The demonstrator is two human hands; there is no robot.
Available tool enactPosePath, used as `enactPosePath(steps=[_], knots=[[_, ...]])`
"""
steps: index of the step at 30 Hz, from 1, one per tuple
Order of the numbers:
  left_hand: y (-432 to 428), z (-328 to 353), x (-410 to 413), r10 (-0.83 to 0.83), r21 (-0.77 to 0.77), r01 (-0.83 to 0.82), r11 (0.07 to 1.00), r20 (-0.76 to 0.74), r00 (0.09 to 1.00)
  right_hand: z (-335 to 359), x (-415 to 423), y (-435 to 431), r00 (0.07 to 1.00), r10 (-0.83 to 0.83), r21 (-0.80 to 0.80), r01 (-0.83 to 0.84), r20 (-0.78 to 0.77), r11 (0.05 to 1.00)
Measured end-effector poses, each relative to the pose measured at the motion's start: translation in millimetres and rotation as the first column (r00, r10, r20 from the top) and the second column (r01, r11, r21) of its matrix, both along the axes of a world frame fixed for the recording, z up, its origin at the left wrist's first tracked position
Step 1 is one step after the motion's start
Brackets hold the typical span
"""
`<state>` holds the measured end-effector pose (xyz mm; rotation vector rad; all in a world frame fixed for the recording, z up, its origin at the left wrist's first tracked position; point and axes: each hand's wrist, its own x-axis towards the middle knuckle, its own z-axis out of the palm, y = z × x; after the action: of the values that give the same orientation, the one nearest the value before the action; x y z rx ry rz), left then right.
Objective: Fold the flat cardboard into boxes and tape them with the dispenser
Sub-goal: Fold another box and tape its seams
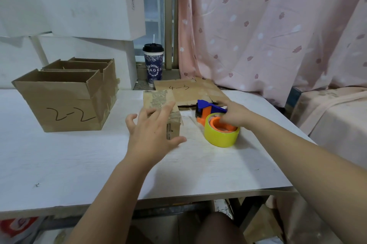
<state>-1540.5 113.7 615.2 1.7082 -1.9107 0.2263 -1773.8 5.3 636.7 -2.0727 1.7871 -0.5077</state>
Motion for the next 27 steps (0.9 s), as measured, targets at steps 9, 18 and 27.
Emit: enactPosePath(steps=[9, 18, 27], knots=[[9, -25, 22, -0.085, -0.193, 0.009, 0.981, -0.389, 0.917, -5, 73, 61, 0.876, 0.406, -0.393, -0.289, 0.259, 0.873], [14, -24, 38, -0.174, -0.141, 0.105, 0.984, -0.682, 0.711, -29, 85, 56, 0.827, 0.407, -0.489, -0.190, 0.387, 0.851], [2, -15, 51, -0.243, -0.191, 0.155, 0.969, -0.634, 0.734, -40, 80, 50, 0.793, 0.419, -0.489, -0.179, 0.442, 0.854]])
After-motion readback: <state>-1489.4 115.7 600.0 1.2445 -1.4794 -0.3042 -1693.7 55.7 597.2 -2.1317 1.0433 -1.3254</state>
